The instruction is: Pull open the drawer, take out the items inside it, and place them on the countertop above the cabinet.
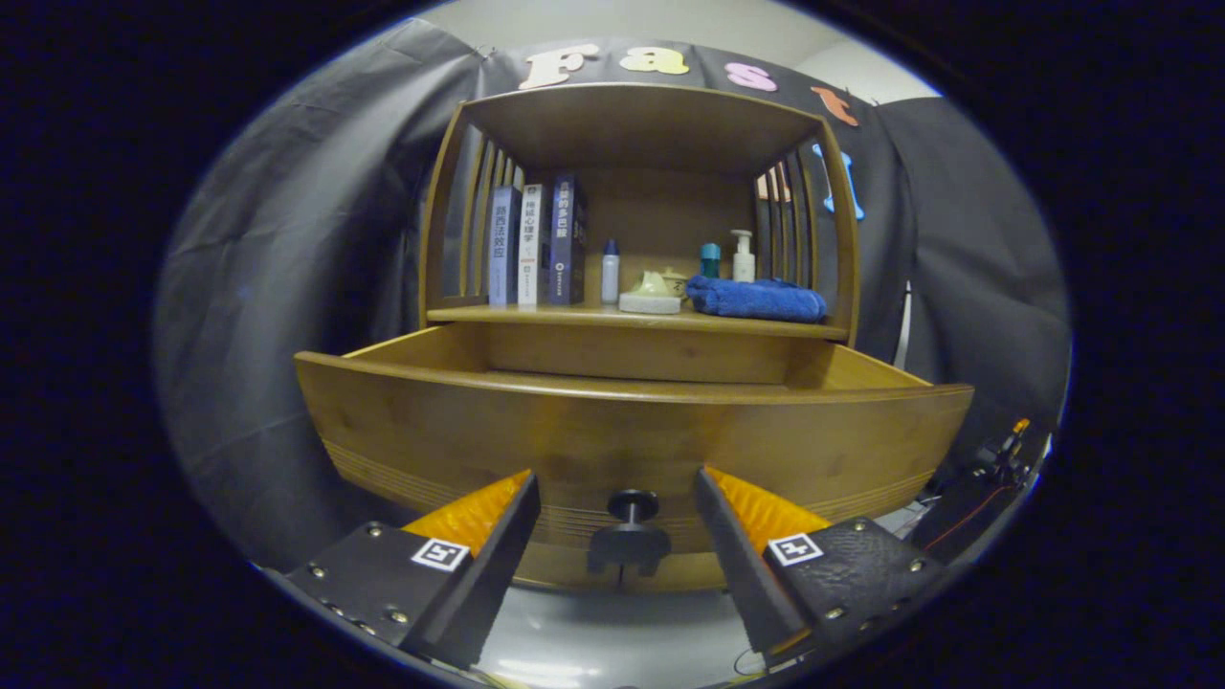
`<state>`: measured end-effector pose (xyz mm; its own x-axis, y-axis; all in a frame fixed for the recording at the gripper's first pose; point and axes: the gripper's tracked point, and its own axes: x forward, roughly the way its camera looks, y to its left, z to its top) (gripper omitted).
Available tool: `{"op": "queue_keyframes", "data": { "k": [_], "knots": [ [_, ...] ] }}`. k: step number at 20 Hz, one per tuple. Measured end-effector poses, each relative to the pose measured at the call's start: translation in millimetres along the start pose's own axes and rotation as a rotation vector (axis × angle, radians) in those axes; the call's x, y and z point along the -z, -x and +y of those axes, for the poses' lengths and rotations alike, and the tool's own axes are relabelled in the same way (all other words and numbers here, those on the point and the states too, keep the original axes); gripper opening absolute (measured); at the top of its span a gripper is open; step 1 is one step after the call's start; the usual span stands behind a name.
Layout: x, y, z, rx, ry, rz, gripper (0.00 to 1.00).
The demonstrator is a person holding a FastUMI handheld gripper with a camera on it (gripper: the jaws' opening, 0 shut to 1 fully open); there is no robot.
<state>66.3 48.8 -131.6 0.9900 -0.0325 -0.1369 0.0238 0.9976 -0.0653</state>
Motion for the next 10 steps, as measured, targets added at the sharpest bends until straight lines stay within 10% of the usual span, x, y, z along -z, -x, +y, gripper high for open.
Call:
{"op": "queue_keyframes", "data": {
  "k": [10],
  "knots": [
    [0.9, -19.6, 14.3, 0.039, 0.041, -0.03, 0.99]
  ]
}}
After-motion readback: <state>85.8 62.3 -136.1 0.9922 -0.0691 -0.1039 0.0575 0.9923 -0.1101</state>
